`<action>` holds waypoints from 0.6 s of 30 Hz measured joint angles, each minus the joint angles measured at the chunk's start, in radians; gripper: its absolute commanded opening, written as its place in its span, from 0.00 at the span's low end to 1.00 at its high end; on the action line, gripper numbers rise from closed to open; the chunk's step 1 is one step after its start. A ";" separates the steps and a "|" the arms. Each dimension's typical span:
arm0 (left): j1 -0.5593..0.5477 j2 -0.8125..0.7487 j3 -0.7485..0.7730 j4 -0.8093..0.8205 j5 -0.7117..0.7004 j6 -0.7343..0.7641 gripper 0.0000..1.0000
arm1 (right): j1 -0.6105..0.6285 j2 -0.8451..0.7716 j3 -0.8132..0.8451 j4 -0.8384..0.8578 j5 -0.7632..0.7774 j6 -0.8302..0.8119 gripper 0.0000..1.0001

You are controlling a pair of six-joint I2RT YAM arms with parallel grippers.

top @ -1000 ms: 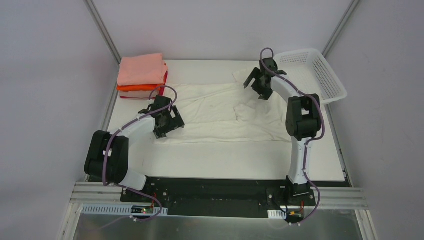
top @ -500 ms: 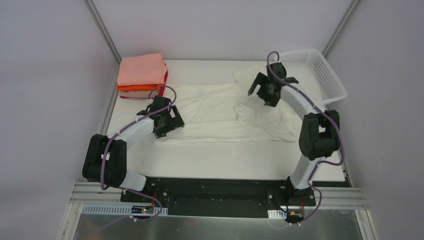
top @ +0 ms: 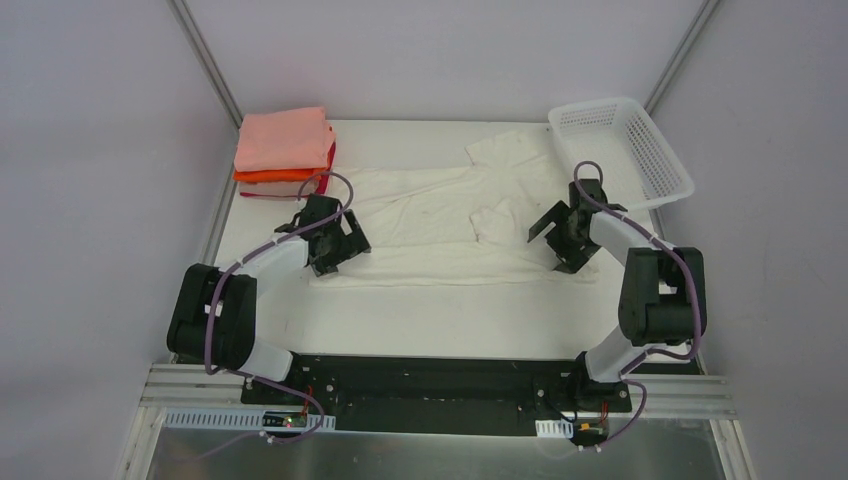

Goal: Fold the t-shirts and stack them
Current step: Fold the flattened tshirt in 1/3 of the way

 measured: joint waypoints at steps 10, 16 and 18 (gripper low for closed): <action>0.030 -0.181 -0.183 0.085 0.067 -0.060 0.99 | -0.037 -0.158 -0.153 0.032 -0.023 0.057 1.00; 0.005 -0.523 -0.358 -0.080 0.070 -0.172 0.99 | -0.050 -0.444 -0.364 -0.069 -0.031 0.101 1.00; 0.003 -0.644 -0.399 -0.146 0.077 -0.206 0.99 | -0.050 -0.566 -0.430 -0.104 -0.032 0.125 1.00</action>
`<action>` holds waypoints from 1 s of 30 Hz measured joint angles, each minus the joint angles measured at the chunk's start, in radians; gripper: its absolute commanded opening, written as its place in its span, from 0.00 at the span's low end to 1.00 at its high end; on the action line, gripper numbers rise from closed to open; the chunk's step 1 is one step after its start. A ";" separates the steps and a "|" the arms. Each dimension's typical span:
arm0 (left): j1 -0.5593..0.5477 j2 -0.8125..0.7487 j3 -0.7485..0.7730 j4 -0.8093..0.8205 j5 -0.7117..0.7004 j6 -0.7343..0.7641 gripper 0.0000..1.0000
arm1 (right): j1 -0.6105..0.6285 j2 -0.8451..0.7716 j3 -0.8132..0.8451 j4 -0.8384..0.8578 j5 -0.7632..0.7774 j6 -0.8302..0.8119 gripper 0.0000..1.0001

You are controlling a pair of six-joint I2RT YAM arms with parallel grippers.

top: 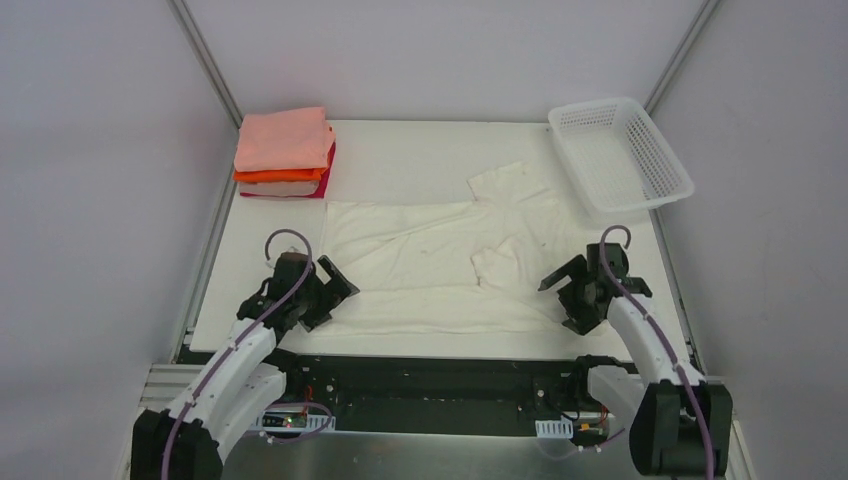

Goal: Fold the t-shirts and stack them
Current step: Fold the flattened tshirt in 1/3 of the way, then grab the side of the flattened tshirt furthest away from the robot with both arms

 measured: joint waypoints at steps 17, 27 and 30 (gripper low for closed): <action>-0.052 -0.207 0.238 -0.512 -0.172 -0.100 0.99 | 0.000 -0.394 0.119 -0.257 0.030 0.035 1.00; -0.011 0.445 0.747 -0.326 -0.337 0.138 0.96 | 0.134 0.018 0.497 -0.058 -0.039 -0.173 1.00; 0.056 0.612 0.834 -0.256 -0.307 0.196 0.83 | 0.187 0.189 0.637 -0.014 -0.037 -0.235 1.00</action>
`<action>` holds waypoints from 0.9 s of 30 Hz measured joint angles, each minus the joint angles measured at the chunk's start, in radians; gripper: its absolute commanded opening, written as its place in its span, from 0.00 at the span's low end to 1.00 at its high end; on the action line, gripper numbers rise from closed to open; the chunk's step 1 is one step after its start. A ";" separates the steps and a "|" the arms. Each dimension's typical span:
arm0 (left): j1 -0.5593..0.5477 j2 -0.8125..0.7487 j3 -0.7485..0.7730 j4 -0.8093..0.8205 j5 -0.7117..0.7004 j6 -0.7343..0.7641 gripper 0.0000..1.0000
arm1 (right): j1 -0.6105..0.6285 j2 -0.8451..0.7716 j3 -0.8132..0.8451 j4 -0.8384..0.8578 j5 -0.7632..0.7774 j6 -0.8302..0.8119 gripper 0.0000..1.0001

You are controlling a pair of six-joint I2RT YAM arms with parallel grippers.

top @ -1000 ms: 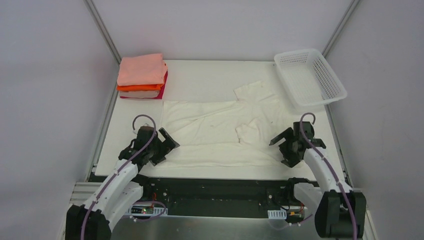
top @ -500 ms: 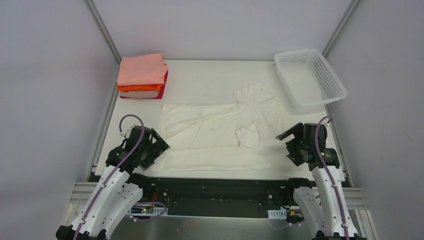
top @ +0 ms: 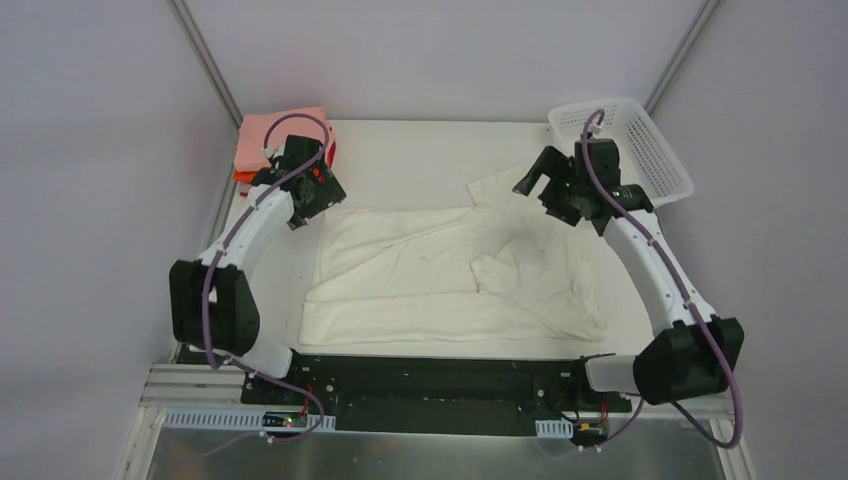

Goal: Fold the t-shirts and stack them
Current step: Grab the side of the flattened tshirt furthest away from the robot with both arms

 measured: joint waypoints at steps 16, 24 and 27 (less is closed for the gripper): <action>0.113 0.480 0.184 0.123 0.116 0.112 0.49 | -0.013 0.468 0.339 0.091 0.065 -0.134 1.00; 0.143 0.541 0.211 0.148 0.139 0.120 0.36 | -0.039 0.575 0.402 0.120 0.010 -0.113 1.00; 0.144 0.555 0.212 0.160 0.158 0.120 0.32 | -0.039 0.595 0.412 0.120 0.007 -0.112 1.00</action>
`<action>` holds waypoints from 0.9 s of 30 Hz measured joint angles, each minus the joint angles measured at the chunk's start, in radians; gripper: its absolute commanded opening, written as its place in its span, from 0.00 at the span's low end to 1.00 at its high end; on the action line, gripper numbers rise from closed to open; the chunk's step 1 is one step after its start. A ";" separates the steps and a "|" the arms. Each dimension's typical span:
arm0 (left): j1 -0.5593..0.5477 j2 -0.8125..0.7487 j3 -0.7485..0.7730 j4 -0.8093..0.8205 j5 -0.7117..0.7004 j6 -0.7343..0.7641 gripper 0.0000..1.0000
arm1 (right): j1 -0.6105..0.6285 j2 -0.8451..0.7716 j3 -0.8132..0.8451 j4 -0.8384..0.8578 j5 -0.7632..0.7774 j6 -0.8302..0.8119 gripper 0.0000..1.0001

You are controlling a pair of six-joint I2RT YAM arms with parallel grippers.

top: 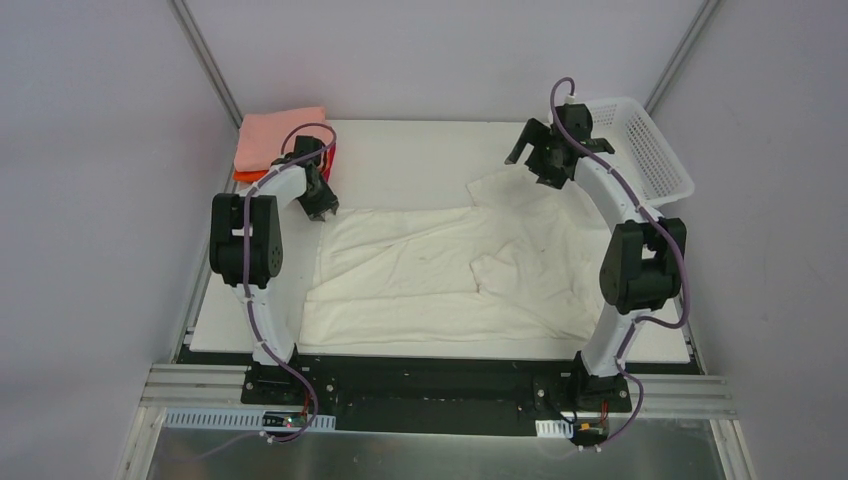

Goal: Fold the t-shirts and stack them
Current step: Grab the side of the flattened tshirt furthest away from the robot with both arms

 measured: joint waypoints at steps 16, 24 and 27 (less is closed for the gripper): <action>0.000 0.007 0.028 0.006 0.033 0.002 0.00 | -0.002 0.131 0.101 -0.008 0.002 -0.005 0.99; 0.000 0.007 0.061 0.009 0.040 0.003 0.00 | -0.002 0.291 0.264 -0.014 0.031 -0.056 0.98; 0.002 0.007 0.061 0.007 0.043 0.004 0.00 | -0.002 0.380 0.359 -0.016 0.067 -0.086 0.97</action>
